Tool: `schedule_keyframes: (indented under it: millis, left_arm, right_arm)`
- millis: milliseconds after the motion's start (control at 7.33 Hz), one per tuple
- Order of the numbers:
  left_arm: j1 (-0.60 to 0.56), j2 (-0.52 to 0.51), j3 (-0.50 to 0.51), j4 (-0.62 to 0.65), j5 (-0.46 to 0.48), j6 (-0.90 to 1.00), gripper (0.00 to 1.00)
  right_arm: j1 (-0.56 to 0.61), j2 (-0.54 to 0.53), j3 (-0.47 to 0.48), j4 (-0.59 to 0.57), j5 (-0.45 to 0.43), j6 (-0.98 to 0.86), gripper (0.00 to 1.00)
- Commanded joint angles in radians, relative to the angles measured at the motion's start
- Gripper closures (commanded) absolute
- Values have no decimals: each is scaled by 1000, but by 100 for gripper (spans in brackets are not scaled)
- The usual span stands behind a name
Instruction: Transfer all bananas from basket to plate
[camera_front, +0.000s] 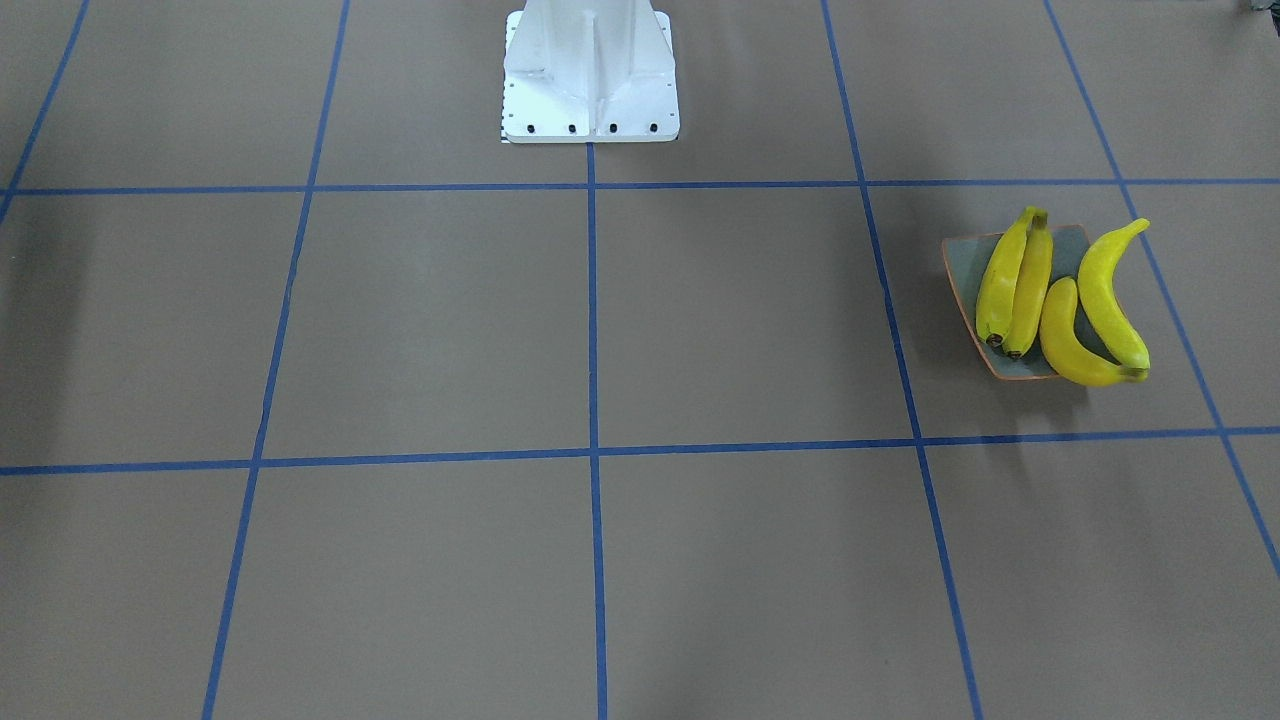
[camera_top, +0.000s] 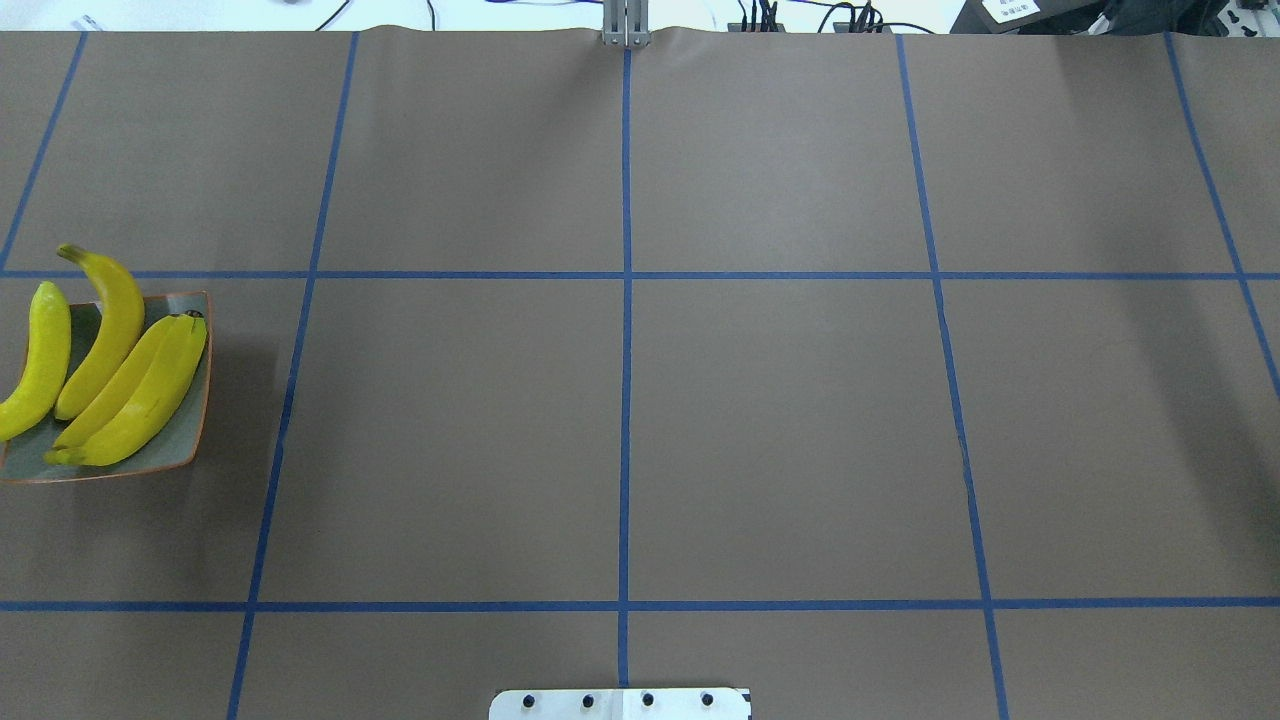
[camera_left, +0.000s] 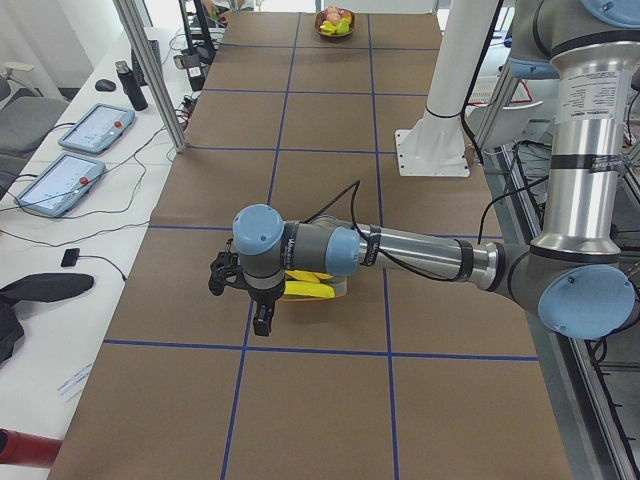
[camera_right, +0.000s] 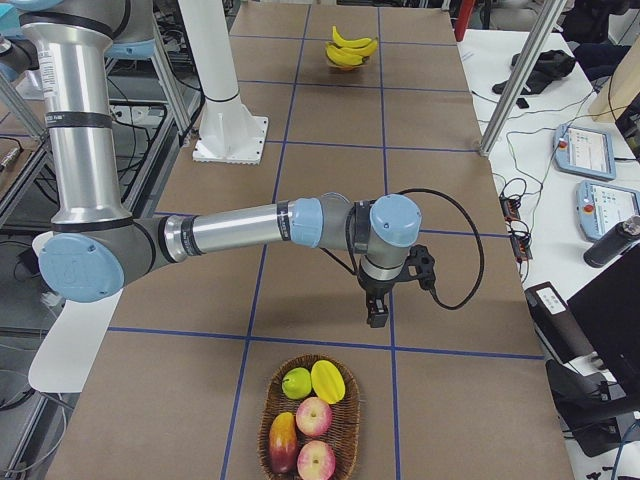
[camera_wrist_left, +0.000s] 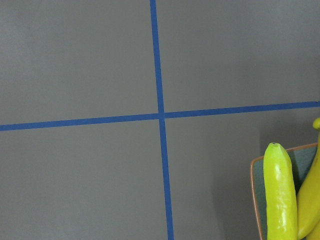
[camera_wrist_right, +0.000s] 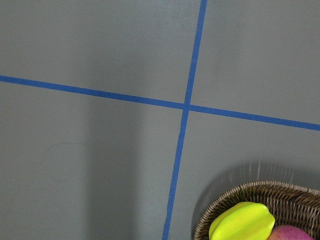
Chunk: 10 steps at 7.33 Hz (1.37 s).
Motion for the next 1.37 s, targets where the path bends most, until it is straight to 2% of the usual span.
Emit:
schedule_keyframes:
  millis: [0,410,956,1229]
  left_arm:
    - [0,0,-3,0,0,-1,1]
    - [0,0,-3,0,0,-1,1]
    - [0,-1,-1,2,2,-3,1]
    - [0,-3,-25,3,-2,-4,1]
  right_arm:
    - [0,0,-3,0,0,0,0]
    - [-2,-6,-6,1,-3,32,0]
    - [-2,-22,-30,81,-3,43,0]
    - [-2,-37,-9,81,11,45,0]
